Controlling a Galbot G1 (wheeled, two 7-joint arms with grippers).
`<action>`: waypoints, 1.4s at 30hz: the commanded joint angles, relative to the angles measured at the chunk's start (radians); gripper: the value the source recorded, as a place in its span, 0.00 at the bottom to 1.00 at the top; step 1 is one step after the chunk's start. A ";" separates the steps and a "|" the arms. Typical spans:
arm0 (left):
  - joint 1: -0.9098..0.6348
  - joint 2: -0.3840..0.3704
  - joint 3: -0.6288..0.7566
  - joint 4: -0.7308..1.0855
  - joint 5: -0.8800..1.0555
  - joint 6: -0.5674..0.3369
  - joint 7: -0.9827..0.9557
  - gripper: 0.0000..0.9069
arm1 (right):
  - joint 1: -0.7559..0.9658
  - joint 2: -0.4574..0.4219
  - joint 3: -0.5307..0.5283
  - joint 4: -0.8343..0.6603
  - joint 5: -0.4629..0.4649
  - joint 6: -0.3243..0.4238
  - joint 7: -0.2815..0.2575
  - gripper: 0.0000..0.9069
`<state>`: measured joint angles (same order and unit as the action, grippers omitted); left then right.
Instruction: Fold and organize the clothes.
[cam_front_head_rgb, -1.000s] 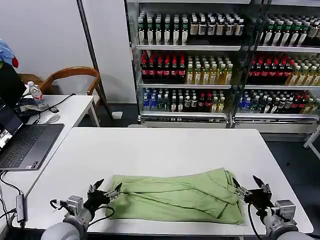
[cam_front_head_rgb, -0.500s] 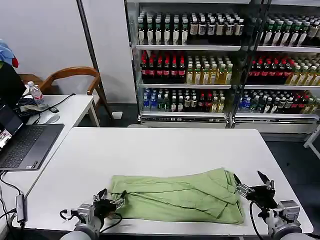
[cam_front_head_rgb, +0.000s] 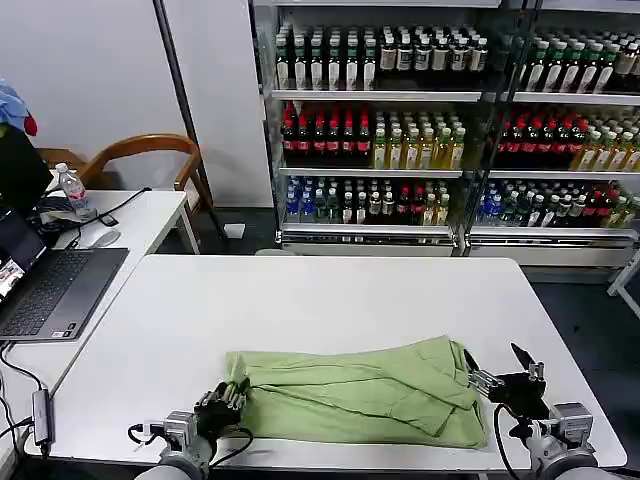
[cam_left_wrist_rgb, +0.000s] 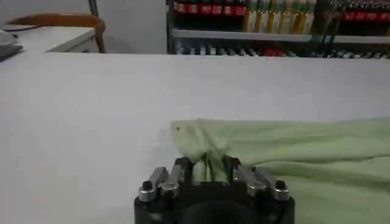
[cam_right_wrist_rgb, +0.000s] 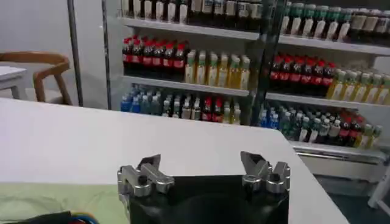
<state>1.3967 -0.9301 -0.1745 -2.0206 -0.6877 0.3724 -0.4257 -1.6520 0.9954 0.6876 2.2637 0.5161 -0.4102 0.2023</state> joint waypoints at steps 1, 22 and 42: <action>-0.013 -0.020 0.010 0.017 0.038 0.027 0.005 0.04 | 0.002 0.003 -0.007 -0.002 -0.015 0.002 -0.001 1.00; 0.080 0.077 -0.580 -0.035 -0.049 0.205 0.120 0.04 | 0.039 -0.009 -0.019 -0.015 -0.014 0.010 0.001 1.00; 0.086 0.096 -0.637 -0.102 -0.030 0.204 0.212 0.04 | 0.044 -0.009 -0.021 -0.033 -0.016 0.015 0.002 1.00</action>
<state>1.4839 -0.8306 -0.7796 -2.0345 -0.6636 0.5617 -0.2353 -1.6076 0.9854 0.6618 2.2344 0.5003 -0.3955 0.2037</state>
